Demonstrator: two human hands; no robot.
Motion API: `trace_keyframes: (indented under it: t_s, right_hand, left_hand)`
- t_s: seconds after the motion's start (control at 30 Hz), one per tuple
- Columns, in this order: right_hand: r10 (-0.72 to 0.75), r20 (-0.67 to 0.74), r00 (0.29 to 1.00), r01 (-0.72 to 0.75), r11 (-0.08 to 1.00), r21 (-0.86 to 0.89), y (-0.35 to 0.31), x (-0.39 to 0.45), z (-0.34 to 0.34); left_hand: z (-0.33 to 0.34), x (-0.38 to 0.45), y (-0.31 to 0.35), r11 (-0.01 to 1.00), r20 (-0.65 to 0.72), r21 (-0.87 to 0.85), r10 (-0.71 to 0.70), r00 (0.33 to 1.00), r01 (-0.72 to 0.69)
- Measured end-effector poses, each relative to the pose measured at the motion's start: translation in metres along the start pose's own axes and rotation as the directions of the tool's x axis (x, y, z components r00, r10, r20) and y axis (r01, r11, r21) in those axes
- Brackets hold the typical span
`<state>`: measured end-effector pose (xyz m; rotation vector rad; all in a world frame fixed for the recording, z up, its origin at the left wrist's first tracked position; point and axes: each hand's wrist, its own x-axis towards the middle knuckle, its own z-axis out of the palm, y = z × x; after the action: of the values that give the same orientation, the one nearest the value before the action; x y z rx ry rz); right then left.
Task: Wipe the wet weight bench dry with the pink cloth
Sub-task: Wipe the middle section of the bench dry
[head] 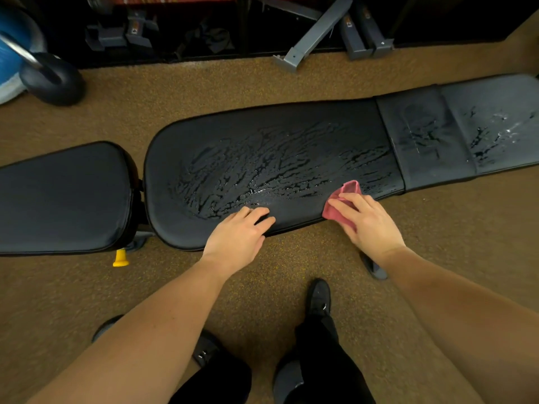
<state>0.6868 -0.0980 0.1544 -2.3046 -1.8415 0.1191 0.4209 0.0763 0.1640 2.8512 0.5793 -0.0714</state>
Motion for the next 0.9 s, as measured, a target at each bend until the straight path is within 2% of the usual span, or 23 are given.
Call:
trace_keyframes:
  t_s: [0.2,0.27,0.33,0.47,0.6,0.67,0.9]
  right_hand:
    - [0.196,-0.092,0.976,-0.191,0.98,0.055,0.002,-0.003,-0.009]
    - [0.208,-0.119,0.971,-0.199,0.976,0.085,-0.004,-0.002,-0.013]
    - [0.129,-0.115,0.985,-0.119,0.989,0.092,-0.018,0.002,-0.014]
    - [-0.135,-0.056,0.989,0.139,0.988,0.066,-0.048,0.012,0.007]
    - [-0.164,-0.011,0.986,0.164,0.98,0.108,-0.033,0.016,0.015]
    - [-0.128,-0.012,0.992,0.129,0.984,0.12,-0.018,0.013,0.007]
    - [0.152,-0.035,0.988,-0.148,0.984,0.1,0.052,-0.008,-0.018]
  left_hand:
    - [-0.007,0.012,0.003,1.0,0.008,0.013,-0.026,1.0,0.026]
    - [-0.012,0.02,0.008,0.998,-0.002,-0.005,-0.065,0.998,0.065]
    - [-0.017,0.032,0.013,0.99,-0.005,-0.054,-0.127,0.992,0.127]
    - [-0.024,0.061,0.026,0.962,0.093,-0.104,-0.242,0.966,0.252]
    - [-0.027,0.079,0.033,0.949,0.175,-0.077,-0.29,0.941,0.306]
    - [-0.029,0.082,0.034,0.954,0.203,-0.07,-0.273,0.94,0.292]
    - [-0.029,0.086,0.034,0.963,0.204,-0.038,-0.255,0.945,0.268]
